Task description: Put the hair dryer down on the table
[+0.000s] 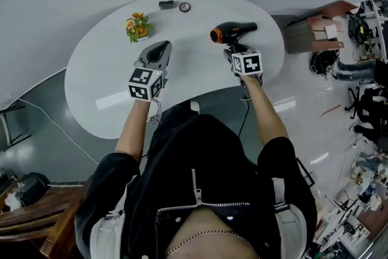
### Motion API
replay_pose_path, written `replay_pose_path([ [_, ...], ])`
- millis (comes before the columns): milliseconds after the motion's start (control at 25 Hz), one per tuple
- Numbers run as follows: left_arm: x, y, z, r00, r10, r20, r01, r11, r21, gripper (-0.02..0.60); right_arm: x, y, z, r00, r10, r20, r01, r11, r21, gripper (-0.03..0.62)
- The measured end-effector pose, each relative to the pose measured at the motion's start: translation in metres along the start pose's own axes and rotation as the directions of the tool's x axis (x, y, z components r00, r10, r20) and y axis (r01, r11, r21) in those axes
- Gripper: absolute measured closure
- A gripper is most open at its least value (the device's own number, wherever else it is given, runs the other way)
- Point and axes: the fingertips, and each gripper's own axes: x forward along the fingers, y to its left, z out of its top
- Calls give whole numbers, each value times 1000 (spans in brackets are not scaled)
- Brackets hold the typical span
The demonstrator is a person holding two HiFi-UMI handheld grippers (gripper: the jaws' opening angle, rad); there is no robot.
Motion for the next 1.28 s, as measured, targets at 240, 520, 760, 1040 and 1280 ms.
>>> replay_pose_path([
  [240, -7, 10, -3, 1000, 31, 2, -31, 999, -14, 558, 26, 0, -2, 997, -20, -74, 12, 995, -103, 320],
  [520, -15, 25, -8, 997, 72, -7, -72, 997, -31, 558, 47, -2, -1, 994, -56, -94, 39, 983, -178, 315],
  [760, -18, 28, -12, 997, 81, -12, -81, 996, -28, 558, 54, 0, -10, 995, -69, -75, 53, 979, -196, 312],
  [1040, -22, 23, -10, 997, 76, -8, -76, 997, -11, 558, 26, 4, -7, 997, -60, 49, 67, 987, -147, 378],
  [1280, -25, 10, 1, 998, 60, 9, -60, 998, 18, 558, -34, 5, 25, 949, -56, 311, 85, 993, -81, 588],
])
